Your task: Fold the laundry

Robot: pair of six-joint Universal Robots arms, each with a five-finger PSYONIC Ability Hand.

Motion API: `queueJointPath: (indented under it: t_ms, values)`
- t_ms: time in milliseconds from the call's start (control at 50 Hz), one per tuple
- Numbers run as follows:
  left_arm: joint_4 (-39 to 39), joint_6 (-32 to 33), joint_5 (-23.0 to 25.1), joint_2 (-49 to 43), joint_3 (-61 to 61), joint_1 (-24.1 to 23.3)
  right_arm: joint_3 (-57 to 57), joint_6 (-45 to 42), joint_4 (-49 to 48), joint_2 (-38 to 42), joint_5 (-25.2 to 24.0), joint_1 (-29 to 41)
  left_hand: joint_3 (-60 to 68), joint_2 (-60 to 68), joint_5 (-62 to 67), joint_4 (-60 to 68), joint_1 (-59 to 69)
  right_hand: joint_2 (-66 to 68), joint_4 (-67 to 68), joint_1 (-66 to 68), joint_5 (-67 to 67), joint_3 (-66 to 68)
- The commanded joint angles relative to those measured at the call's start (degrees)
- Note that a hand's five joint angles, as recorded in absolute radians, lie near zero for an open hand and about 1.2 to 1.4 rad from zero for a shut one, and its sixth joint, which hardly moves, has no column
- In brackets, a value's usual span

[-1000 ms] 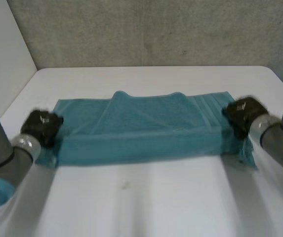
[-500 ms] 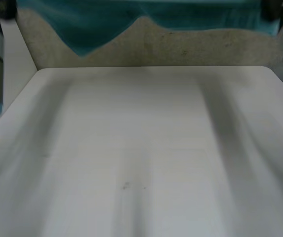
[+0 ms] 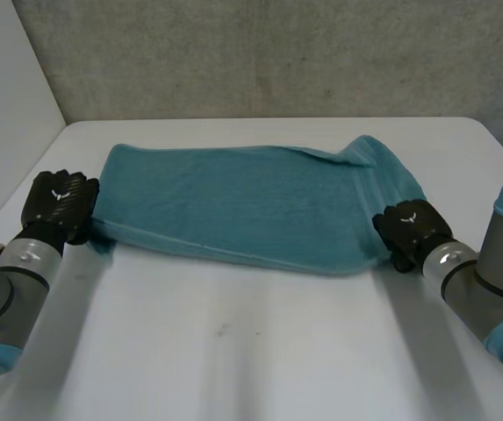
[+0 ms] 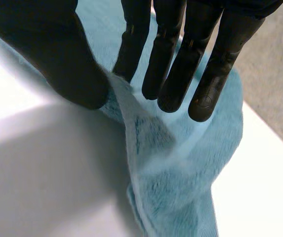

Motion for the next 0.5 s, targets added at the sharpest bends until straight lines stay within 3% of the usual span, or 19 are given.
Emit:
queueJointPath:
  t_ms: [20,120,200,320,500]
  values:
    - [-0.16,-0.03,-0.19,2.43,-1.73,1.85,3.11,3.53,-0.22,-2.76,0.39,-4.60,11.57,11.24,14.82,11.48,15.33,-30.20,-30.11,-21.84,-31.05,-29.99]
    - [-0.16,-0.47,-0.27,3.31,-2.09,2.64,5.84,13.48,-0.75,-7.00,-0.14,-8.21,11.57,11.24,14.82,11.48,15.33,-34.28,-34.20,-25.93,-35.14,-34.08]
    - [-0.16,-0.56,-0.27,3.31,-2.18,2.91,7.68,20.76,-0.67,-8.49,-4.17,-12.42,11.57,11.24,14.82,11.48,15.33,-33.61,-33.52,-25.26,-34.47,-33.41]
    - [-0.16,-0.64,-0.19,3.31,-2.44,3.17,9.18,20.78,0.04,-8.31,-9.36,-16.20,11.57,11.24,14.82,11.48,15.33,-31.60,-31.51,-23.24,-32.45,-31.39]
    - [-0.16,-0.73,-0.27,3.31,-2.53,3.26,8.92,19.02,2.59,-7.61,-12.18,-18.05,11.57,11.24,14.82,11.48,15.33,-28.90,-28.81,-20.55,-29.76,-28.70]
